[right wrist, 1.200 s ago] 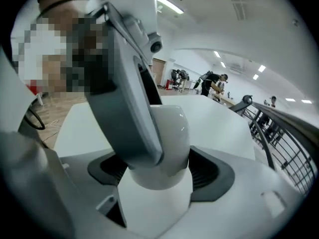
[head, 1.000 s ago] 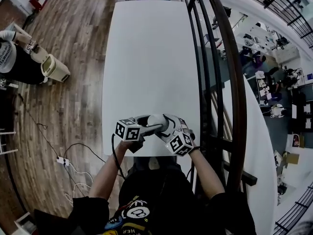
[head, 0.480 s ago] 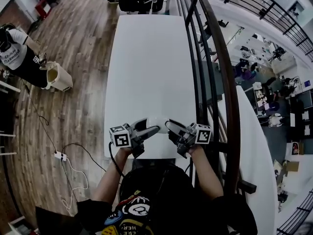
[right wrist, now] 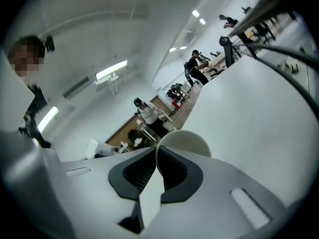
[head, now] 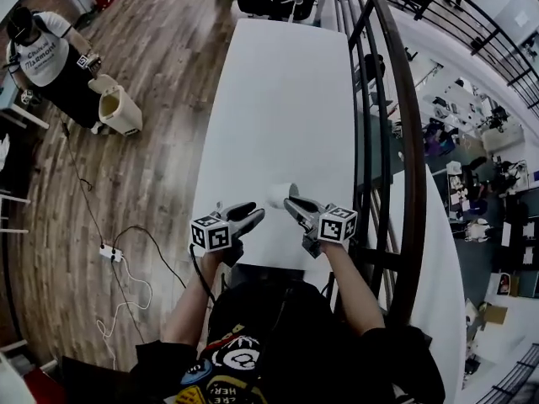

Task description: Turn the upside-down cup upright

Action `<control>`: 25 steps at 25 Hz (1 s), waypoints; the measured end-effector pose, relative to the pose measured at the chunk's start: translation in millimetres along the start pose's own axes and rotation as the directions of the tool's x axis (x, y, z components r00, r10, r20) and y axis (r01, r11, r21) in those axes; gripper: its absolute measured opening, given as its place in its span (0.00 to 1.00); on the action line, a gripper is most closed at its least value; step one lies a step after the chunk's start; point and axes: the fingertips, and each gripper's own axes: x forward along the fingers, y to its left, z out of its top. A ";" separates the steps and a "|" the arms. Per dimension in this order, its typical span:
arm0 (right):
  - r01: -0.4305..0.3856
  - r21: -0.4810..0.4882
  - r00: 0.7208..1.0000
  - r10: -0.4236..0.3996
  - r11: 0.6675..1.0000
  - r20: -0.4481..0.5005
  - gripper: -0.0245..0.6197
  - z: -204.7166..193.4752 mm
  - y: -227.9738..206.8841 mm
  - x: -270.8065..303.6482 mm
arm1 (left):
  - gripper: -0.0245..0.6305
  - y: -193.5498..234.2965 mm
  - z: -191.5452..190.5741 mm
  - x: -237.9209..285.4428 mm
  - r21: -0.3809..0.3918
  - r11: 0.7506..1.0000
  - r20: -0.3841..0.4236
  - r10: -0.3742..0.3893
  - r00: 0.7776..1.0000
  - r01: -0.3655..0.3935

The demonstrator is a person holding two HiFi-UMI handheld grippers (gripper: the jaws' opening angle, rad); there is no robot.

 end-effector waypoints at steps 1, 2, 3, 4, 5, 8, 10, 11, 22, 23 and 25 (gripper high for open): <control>0.062 -0.068 0.997 -0.065 0.996 -0.044 0.07 -6.9 -15.8 11.5 | 0.31 7.4 -3.8 -5.0 -0.010 1.000 0.000 0.025 1.000 -0.025; 0.116 -0.134 0.988 -0.128 0.984 -0.083 0.07 -14.2 -32.3 22.9 | 0.25 12.6 -7.9 -11.2 -0.020 0.999 0.000 0.042 0.999 -0.042; 0.166 -0.206 0.974 -0.193 0.964 -0.120 0.07 -22.0 -48.4 33.1 | 0.24 15.6 -12.3 -17.9 -0.029 0.998 0.001 0.052 0.999 -0.052; 0.210 -0.300 0.950 -0.267 0.930 -0.163 0.07 -30.6 -63.7 40.9 | 0.23 16.3 -17.0 -24.7 -0.036 0.998 0.002 0.059 0.998 -0.059; 0.240 -0.416 0.913 -0.350 0.877 -0.211 0.07 -39.9 -77.7 46.0 | 0.22 15.3 -21.4 -31.2 -0.040 0.997 0.004 0.064 0.998 -0.064; 0.196 -0.698 0.777 -0.543 0.689 -0.319 0.07 -56.1 -106.2 56.0 | 0.21 11.7 -29.4 -48.1 -0.034 0.996 0.010 0.078 0.997 -0.077; 0.136 -0.769 0.717 -0.597 0.625 -0.359 0.07 -56.4 -113.4 64.0 | 0.20 12.8 -31.7 -56.2 -0.003 0.996 0.003 0.094 0.996 -0.094; 0.113 -0.785 0.694 -0.614 0.609 -0.376 0.08 -55.1 -116.1 68.6 | 0.19 13.5 -31.7 -58.8 0.016 0.995 -0.002 0.101 0.995 -0.101; 0.349 -0.714 0.800 -0.589 0.608 -0.111 0.18 7.5 -80.0 52.6 | 0.17 2.4 -13.2 -66.8 0.103 0.992 -0.028 0.075 0.997 -0.072; 0.411 -0.621 0.832 -0.553 0.667 -0.043 0.14 12.0 -65.4 40.0 | 0.13 1.1 -10.4 -69.6 0.111 0.991 -0.022 0.079 0.997 -0.077; 0.474 -0.386 0.875 -0.473 0.791 0.104 0.11 14.2 -28.9 8.7 | 0.05 -4.0 -4.0 -75.0 0.142 0.985 -0.009 0.098 0.995 -0.096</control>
